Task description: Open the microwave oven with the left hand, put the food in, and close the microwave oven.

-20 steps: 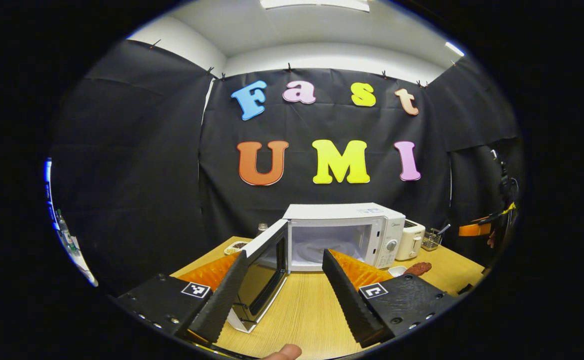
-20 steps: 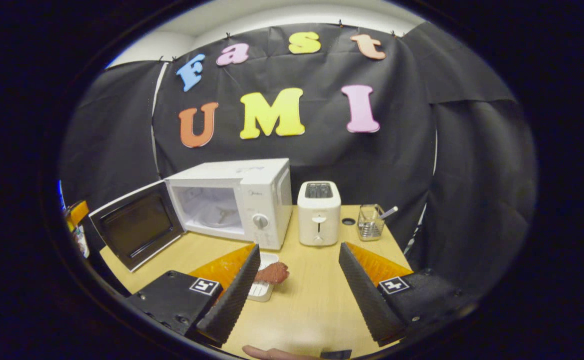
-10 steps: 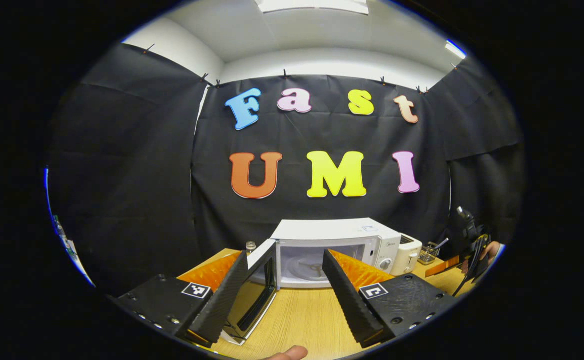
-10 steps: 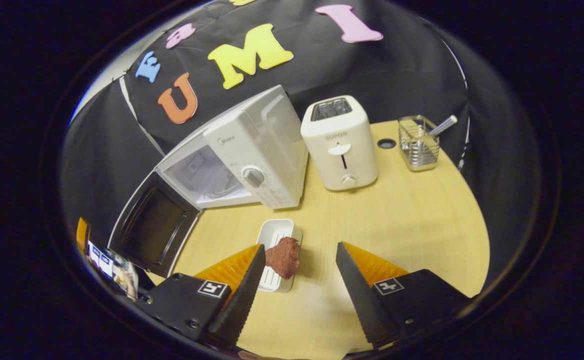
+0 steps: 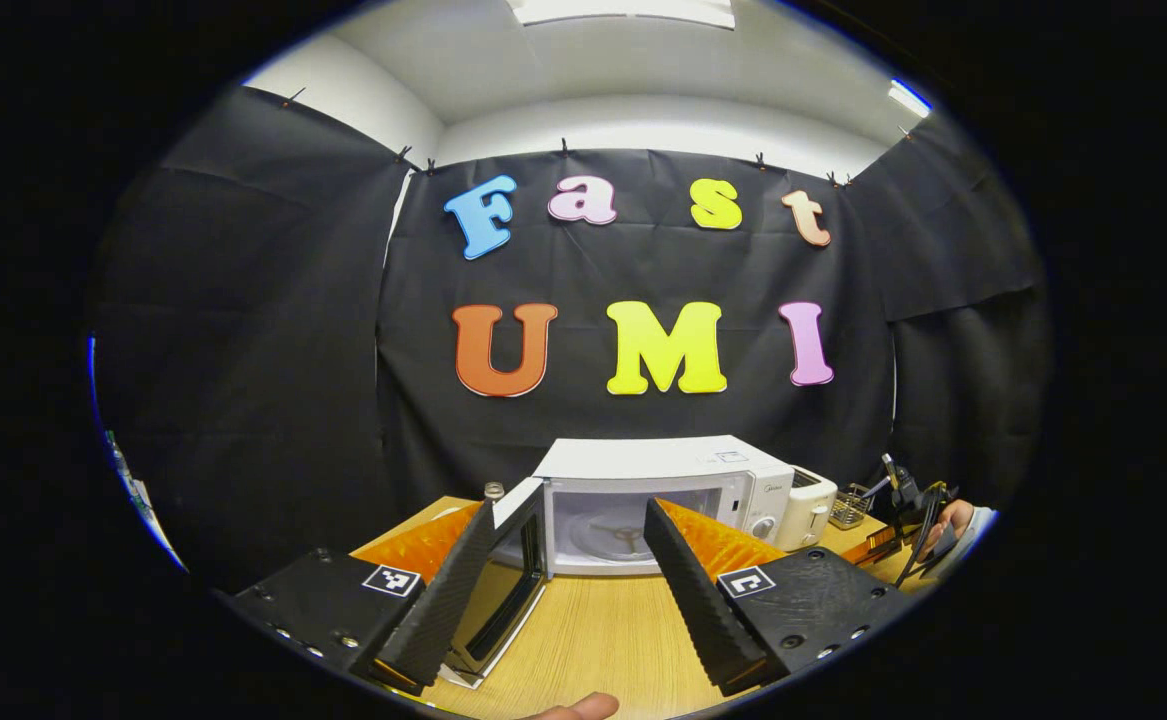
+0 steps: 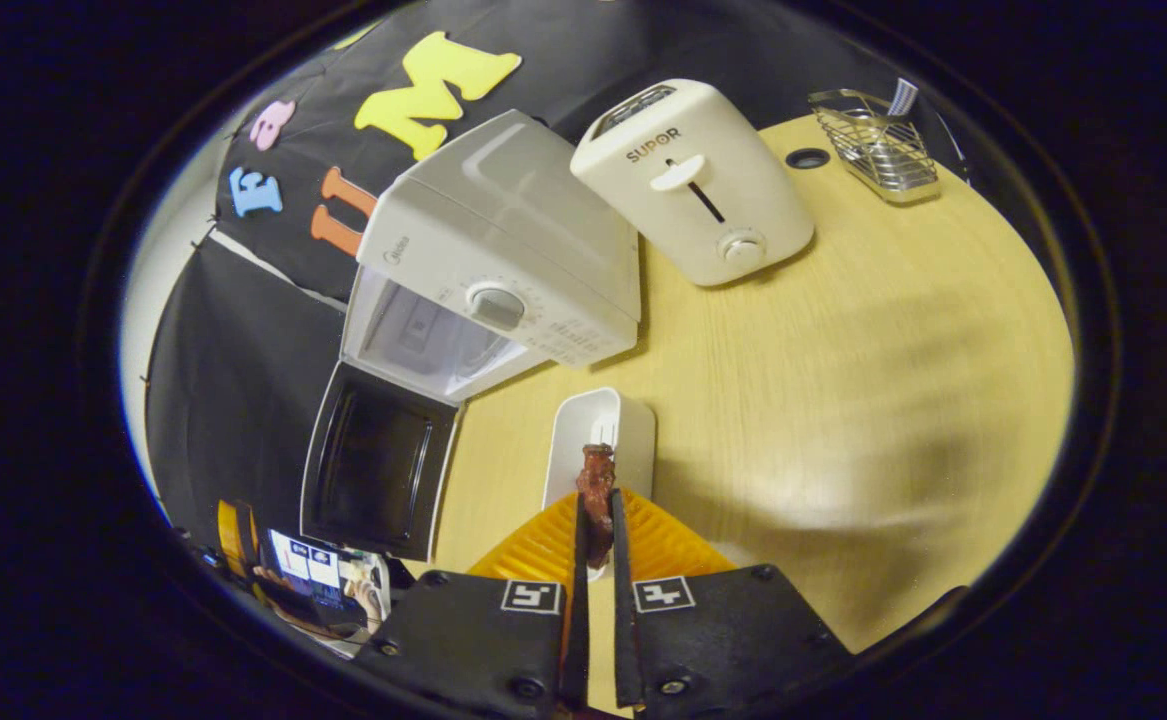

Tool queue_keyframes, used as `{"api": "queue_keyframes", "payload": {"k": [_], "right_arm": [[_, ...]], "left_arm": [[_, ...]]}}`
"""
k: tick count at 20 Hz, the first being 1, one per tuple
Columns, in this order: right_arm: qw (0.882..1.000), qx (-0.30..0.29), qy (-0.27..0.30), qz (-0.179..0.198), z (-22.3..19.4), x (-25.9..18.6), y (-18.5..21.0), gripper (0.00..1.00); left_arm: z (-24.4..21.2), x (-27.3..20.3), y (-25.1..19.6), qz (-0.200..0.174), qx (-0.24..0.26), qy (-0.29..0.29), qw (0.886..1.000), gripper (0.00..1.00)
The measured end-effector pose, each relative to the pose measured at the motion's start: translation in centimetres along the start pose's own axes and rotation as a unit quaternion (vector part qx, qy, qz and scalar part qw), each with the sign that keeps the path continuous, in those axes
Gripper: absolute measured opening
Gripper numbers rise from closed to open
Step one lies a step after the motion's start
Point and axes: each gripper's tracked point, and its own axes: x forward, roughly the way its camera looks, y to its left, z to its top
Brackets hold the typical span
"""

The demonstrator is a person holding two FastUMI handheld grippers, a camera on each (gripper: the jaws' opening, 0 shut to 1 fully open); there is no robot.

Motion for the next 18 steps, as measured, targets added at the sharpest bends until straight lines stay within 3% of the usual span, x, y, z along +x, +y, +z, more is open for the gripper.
{"api": "queue_keyframes", "payload": {"k": [7,10,15,18], "right_arm": [[0.998,-0.047,-0.042,-0.015,0.1,-3.3,3.0,0.13],[0.993,-0.085,-0.067,-0.039,-0.2,-4.4,4.4,0.13],[0.963,-0.197,-0.120,-0.140,-1.0,-5.8,6.4,0.13],[0.952,-0.227,-0.143,-0.150,-2.7,-5.4,9.7,0.13]], "left_arm": [[-0.1,-0.4,0.5,-0.006,-0.011,-0.004,1.000,0.92],[-0.4,-0.8,0.8,-0.010,-0.018,-0.003,1.000,0.92],[-0.8,-2.1,1.8,-0.018,-0.017,-0.013,1.000,0.92],[-0.9,-3.0,2.9,-0.018,-0.025,-0.021,0.999,0.92]]}}
